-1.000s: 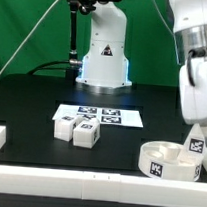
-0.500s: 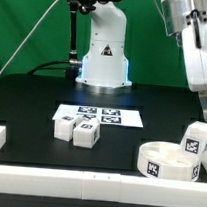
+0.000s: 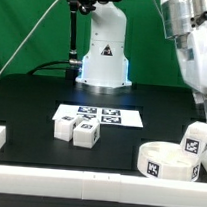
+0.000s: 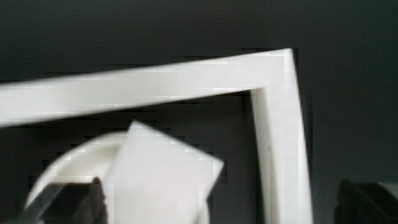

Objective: Assemble stool

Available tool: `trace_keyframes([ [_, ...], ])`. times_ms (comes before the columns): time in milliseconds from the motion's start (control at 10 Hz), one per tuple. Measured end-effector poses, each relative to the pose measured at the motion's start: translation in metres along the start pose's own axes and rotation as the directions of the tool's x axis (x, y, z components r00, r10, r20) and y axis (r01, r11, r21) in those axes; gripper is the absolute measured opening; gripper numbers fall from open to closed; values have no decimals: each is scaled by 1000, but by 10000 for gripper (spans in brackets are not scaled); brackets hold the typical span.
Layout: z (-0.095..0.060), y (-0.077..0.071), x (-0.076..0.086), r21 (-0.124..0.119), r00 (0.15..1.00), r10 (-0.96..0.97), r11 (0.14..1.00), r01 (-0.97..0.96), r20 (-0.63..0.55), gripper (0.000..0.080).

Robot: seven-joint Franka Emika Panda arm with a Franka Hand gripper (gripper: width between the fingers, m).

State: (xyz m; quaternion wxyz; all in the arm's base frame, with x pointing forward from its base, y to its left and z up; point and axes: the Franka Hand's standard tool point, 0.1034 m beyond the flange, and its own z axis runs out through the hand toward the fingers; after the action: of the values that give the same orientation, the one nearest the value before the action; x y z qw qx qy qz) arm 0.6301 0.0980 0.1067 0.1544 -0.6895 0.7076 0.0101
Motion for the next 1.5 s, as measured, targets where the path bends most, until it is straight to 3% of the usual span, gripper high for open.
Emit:
trace_keyframes([
  [300,-11,-6,39,1,992,-122,992,122,-9,649],
  [500,-8,-4,33,-3,991,-136,991,136,-5,649],
  [700,-7,-3,35,-9,958,-286,958,286,-10,649],
  [900,-3,-4,44,-69,756,-653,757,650,-52,649],
  [1100,-6,-8,53,-100,562,-826,564,820,-49,649],
  [1500,-6,-8,54,-108,390,-920,391,914,-28,649],
])
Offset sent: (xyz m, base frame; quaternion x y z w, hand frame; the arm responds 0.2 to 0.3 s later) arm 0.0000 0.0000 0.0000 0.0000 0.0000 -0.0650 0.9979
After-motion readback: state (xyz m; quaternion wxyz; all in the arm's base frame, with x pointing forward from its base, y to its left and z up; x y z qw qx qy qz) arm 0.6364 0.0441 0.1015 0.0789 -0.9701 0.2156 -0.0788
